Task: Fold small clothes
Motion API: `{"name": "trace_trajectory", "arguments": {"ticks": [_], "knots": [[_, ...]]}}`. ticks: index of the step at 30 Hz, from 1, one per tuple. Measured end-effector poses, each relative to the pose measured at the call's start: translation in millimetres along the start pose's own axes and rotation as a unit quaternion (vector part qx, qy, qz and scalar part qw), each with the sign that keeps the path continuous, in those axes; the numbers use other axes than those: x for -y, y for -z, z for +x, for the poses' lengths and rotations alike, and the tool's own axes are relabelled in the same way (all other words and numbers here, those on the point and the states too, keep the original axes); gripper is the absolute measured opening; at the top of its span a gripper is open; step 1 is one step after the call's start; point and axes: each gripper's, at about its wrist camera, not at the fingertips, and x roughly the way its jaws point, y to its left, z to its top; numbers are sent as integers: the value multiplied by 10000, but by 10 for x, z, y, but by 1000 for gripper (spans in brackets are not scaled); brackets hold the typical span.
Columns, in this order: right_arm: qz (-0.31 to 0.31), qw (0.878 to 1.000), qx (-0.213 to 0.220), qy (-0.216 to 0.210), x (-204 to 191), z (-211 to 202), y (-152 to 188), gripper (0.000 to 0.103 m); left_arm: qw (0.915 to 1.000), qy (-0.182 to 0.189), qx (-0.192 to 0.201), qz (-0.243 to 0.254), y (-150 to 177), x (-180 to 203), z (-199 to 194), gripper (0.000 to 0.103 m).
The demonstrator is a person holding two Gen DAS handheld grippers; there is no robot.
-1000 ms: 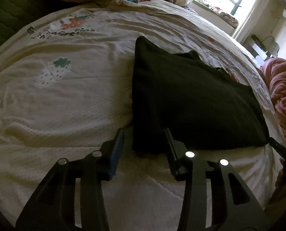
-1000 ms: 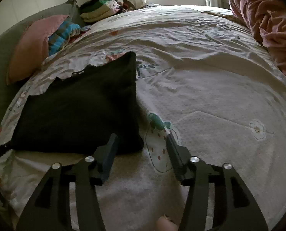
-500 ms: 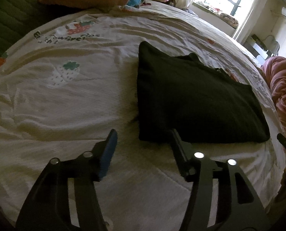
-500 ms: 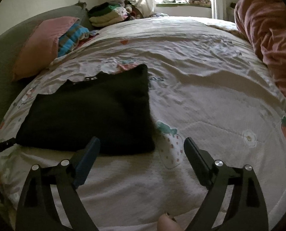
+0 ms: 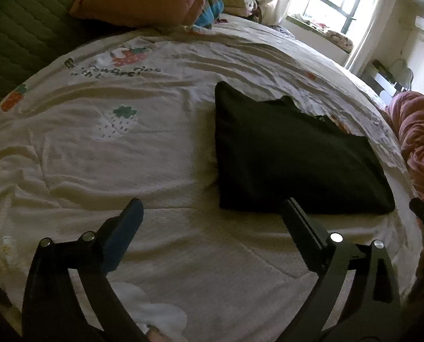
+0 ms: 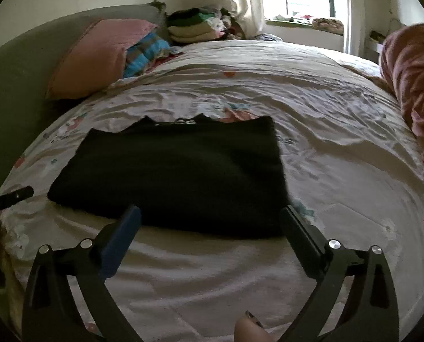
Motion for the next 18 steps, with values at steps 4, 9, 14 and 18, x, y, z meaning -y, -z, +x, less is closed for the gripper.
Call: {"name": "trace_trajectory", "arguments": {"ticks": [4,9,14,18], "knots": [[-151,9998,32,-91,-187,-13,-13,98,10000,18,75,-21,-4,-32,-71,93],[-318,9993,49,-186,-388,-19,-28,98,9998,-27,200,51,-11,-54,-197,93],[-502,9982,97,-305,-607,-37,-37,98,9995,-24,299,42,-16,-114,-300,93],[-648,9970,120,-399,-774,-50,-39,98,9992,-53,395,-43,-24,-203,-369,93]]}}
